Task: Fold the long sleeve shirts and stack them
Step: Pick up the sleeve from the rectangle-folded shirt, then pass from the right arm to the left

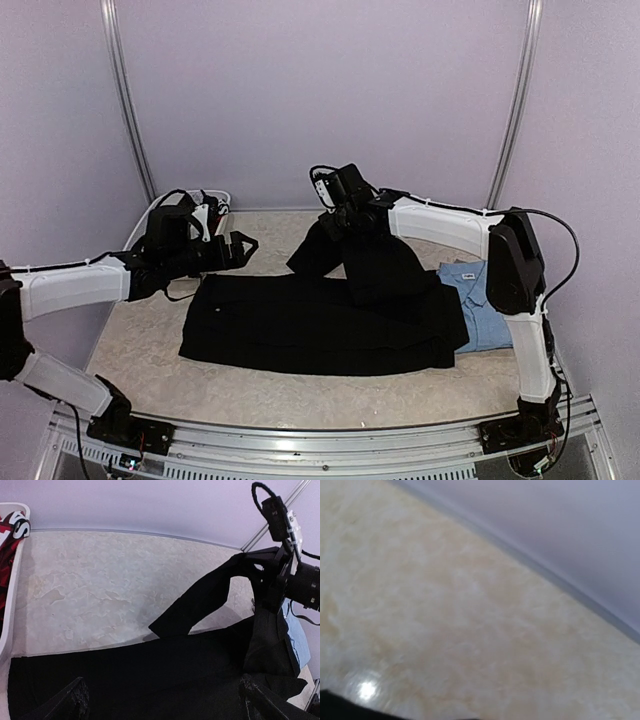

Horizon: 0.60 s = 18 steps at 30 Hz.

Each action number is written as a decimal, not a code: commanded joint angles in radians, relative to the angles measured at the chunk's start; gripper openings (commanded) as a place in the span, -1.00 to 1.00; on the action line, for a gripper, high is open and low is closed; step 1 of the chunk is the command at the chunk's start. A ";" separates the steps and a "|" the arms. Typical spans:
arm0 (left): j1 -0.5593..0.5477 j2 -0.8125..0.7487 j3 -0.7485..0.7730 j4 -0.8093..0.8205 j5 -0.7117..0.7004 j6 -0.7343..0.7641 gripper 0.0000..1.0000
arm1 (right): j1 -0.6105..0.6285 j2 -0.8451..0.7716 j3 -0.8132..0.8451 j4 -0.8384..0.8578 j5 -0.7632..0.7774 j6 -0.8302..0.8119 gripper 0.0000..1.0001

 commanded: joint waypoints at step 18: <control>-0.089 0.316 0.112 0.315 0.348 -0.332 0.79 | 0.037 -0.448 -0.684 0.494 0.076 0.087 -1.00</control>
